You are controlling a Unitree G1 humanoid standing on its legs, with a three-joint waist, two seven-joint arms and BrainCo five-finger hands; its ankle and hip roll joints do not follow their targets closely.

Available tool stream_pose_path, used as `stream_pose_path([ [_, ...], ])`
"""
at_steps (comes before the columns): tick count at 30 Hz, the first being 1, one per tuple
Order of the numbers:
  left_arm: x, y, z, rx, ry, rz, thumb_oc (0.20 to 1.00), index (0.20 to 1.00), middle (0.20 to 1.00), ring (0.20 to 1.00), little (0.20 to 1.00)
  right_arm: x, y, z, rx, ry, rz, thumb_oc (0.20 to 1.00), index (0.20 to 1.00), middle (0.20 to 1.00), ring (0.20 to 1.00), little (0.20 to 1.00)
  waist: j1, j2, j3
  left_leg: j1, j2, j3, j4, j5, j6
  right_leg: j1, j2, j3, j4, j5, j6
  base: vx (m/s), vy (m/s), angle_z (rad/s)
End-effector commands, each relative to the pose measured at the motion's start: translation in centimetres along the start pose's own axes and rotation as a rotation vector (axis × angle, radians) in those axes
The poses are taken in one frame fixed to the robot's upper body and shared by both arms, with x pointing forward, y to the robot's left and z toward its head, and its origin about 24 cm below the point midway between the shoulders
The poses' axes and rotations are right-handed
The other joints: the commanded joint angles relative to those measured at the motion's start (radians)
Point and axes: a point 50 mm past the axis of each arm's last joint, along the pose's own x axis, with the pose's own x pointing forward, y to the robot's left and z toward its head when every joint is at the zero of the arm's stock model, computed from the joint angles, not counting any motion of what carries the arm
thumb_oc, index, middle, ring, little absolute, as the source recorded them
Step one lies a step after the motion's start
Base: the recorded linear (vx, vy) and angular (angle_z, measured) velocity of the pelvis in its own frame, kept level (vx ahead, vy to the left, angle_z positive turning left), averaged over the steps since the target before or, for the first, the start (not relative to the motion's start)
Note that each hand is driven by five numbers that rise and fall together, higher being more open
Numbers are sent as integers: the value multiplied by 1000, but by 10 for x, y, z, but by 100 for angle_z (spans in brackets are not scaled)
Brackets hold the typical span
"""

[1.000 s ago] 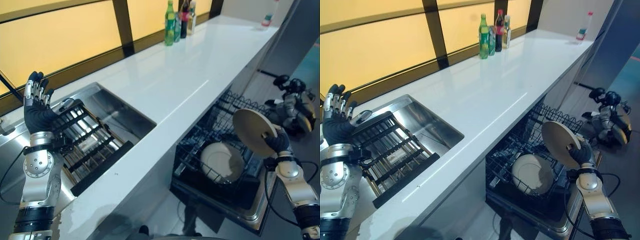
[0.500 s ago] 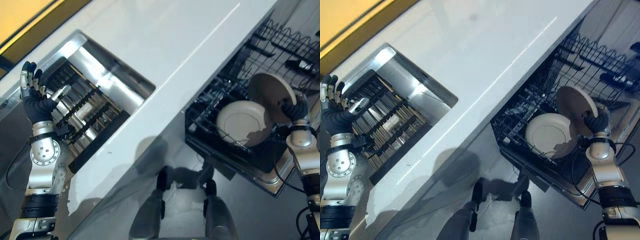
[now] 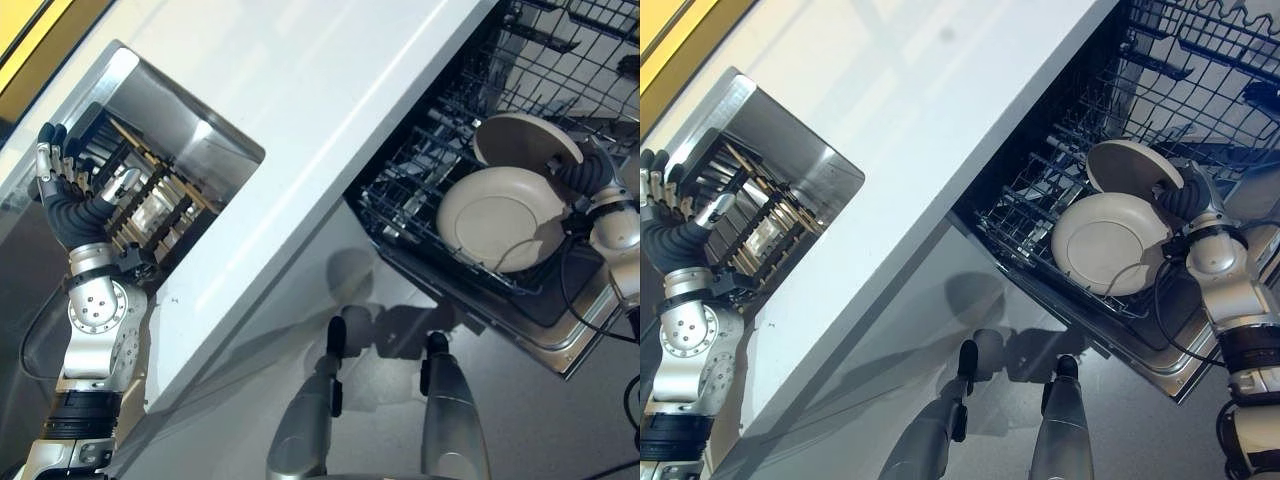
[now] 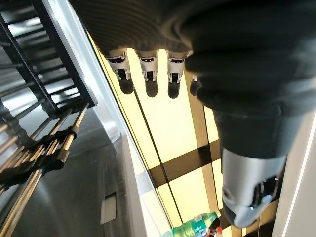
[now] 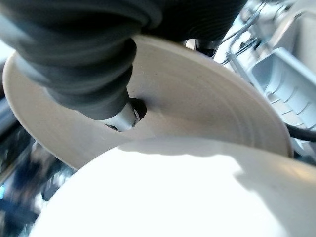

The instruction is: Pick up plates and place into dishwasher.

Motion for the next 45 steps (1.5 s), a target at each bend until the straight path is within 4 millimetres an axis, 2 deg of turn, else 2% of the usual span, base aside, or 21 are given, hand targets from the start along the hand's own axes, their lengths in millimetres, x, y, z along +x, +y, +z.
stream_pose_path([
  [1, 18, -4, 25, -60, -125, 6, 1000, 1000, 1000, 1000, 1000, 3, -2, -14, -161, 76, 156, 200, 200, 200, 200, 200, -8, -36, 8, 81, -2, 36, 85, -116, 29, 73, 11, -20, -314, 193, 0, 10, -82, 6],
  [4, 25, -5, 29, -49, -130, -10, 1000, 1000, 1000, 1000, 1000, 3, 5, -20, -139, 125, 251, 200, 200, 200, 200, 200, -1, -43, 22, 70, 0, 38, 92, -115, 30, 78, 14, -26, -313, 192, -3, 20, -87, 8],
  [8, 29, -6, 32, -36, -141, -27, 1000, 1000, 1000, 1000, 1000, 1, 9, -33, -95, 199, 248, 200, 200, 200, 200, 200, 6, -50, 42, 60, 0, 39, 104, -122, 35, 93, 17, -29, -319, 193, -4, 16, -74, 3],
  [9, 30, -5, 33, -36, -144, -28, 1000, 1000, 1000, 1000, 1000, 1, 10, -34, -86, 205, 241, 564, 564, 564, 564, 564, 7, -51, 46, 59, 0, 39, 106, -123, 36, 95, 18, -31, -319, 193, -4, 1, -63, 8],
  [10, 30, -5, 34, -35, -147, -30, 1000, 1000, 1000, 1000, 1000, 1, 10, -35, -75, 211, 230, 1000, 1000, 1000, 1000, 1000, 8, -51, 51, 56, 0, 39, 108, -122, 37, 96, 18, -32, -319, 193, -5, -8, -44, 10],
  [18, 29, -4, 32, -23, -143, -42, 1000, 1000, 1000, 1000, 1000, -4, 15, -42, -24, 238, 178, 1000, 1000, 1000, 1000, 1000, 7, -56, 72, 55, 1, 43, 125, -122, 47, 127, 22, -41, -324, 194, -6, 0, -13, 3],
  [29, 24, 3, 28, -5, -110, -47, 1000, 1000, 1000, 1000, 1000, -18, 18, -57, 59, 262, 116, 1000, 1000, 1000, 1000, 1000, 0, -81, 35, 103, 5, 58, 129, -129, 51, 224, 16, -49, -381, 206, -1, -3, 0, 2],
  [33, 20, 7, 22, 1, -85, -43, 1000, 1000, 1000, 1000, 1000, -20, 11, -54, 147, 225, -46, 1000, 1000, 1000, 1000, 1000, -6, -87, 17, 126, 8, 63, 130, -134, 53, 265, 16, -46, -401, 208, 1, 0, 0, 0],
  [39, -1, 8, 2, -6, -14, -30, 1000, 1000, 1000, 1000, 1000, -35, 25, -42, 387, 172, -332, 1000, 1000, 1000, 1000, 1000, -23, -83, -9, 158, 3, 72, 144, -154, 62, 306, 15, -33, -410, 202, 2, 19, 63, -7],
  [45, -30, 13, -20, -16, 91, -4, 1000, 1000, 1000, 1000, 1000, -66, 34, -60, 589, 258, -583, 1000, 1000, 1000, 1000, 1000, -32, -47, -33, 174, -17, 66, 212, -170, 69, 339, 5, -24, -392, 185, -9, 46, 123, -5],
])
